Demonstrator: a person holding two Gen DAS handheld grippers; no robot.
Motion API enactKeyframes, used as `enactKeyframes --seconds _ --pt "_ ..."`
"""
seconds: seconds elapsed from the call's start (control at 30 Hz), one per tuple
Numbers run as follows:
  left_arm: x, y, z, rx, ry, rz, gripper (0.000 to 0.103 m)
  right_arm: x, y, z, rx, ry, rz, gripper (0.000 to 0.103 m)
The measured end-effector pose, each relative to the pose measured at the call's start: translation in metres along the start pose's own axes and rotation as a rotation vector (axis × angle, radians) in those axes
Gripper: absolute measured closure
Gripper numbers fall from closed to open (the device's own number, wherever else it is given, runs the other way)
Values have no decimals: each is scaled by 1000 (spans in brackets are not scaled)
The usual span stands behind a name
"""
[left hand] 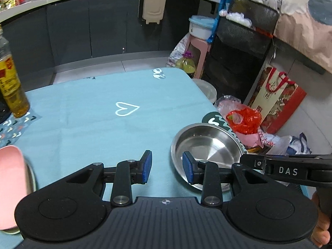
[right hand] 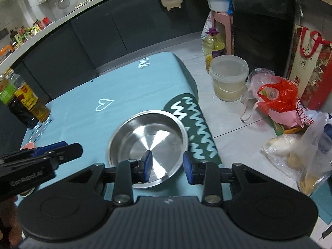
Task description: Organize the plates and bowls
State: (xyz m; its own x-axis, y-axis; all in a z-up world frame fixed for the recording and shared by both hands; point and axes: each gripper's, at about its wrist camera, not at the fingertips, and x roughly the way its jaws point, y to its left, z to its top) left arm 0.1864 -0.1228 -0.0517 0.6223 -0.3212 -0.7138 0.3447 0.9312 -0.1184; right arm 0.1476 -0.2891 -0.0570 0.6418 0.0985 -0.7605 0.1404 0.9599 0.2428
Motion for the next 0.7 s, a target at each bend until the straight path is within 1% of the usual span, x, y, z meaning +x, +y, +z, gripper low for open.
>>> enactKeyframes --seconds 0.3,0.47,0.63,0.7 --pt "33 -12 4 28 52 21 73 13 -13 3 37 14 7 70" --pt "45 -11 4 13 86 20 73 19 -16 3 42 22 2 70" --pt "53 -14 4 15 97 21 73 28 -19 3 69 37 4 70" --pt "56 -16 3 22 109 11 77 32 -21 2 81 45 4 72"
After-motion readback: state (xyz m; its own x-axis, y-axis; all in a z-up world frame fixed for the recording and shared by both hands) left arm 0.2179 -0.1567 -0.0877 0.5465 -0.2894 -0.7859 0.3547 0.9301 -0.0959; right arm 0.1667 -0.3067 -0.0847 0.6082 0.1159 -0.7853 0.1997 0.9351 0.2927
